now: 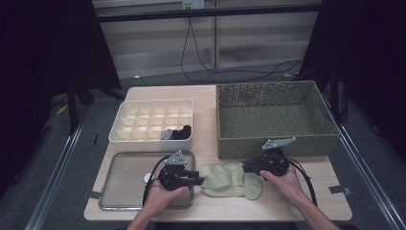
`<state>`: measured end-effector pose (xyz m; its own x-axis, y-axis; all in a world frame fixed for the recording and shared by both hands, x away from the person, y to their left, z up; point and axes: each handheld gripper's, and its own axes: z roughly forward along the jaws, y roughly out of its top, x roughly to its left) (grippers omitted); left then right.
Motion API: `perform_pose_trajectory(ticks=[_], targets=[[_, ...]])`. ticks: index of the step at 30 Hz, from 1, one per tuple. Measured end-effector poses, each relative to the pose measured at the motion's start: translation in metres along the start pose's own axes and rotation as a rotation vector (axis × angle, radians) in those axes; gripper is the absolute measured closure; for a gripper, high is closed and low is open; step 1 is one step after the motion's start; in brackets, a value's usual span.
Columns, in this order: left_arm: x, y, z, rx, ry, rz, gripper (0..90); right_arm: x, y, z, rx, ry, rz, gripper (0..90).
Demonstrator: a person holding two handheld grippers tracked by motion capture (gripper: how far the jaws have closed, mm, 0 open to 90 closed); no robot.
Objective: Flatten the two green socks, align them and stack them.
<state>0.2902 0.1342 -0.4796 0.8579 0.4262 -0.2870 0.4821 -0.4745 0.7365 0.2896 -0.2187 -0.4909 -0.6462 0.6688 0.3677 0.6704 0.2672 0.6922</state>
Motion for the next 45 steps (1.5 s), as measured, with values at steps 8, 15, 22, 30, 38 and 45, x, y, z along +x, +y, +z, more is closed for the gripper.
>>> perform_pose_trajectory(ticks=[8, 15, 22, 30, 38, 45], targets=[[-0.001, 0.000, 0.001, -0.002, -0.020, 0.015, 72.8, -0.007, -0.001, 0.006, 0.023, -0.009, 0.025, 66.1], [-0.003, 0.001, 0.009, 0.024, -0.027, 0.029, 78.7, -0.008, -0.001, 0.006, 0.028, 0.014, 0.042, 87.4], [-0.006, -0.002, 0.018, 0.056, -0.041, 0.032, 78.5, 0.000, 0.001, -0.012, -0.025, 0.018, 0.046, 88.0], [-0.015, -0.001, 0.030, 0.106, -0.037, 0.071, 74.7, -0.001, -0.011, -0.026, -0.040, -0.002, 0.073, 87.9], [-0.017, -0.003, 0.030, 0.117, -0.048, 0.064, 74.5, 0.001, -0.031, -0.034, 0.019, -0.029, 0.070, 88.0], [-0.019, 0.004, 0.022, 0.063, -0.056, 0.062, 71.5, -0.001, -0.030, -0.035, -0.004, -0.019, 0.074, 78.4]])
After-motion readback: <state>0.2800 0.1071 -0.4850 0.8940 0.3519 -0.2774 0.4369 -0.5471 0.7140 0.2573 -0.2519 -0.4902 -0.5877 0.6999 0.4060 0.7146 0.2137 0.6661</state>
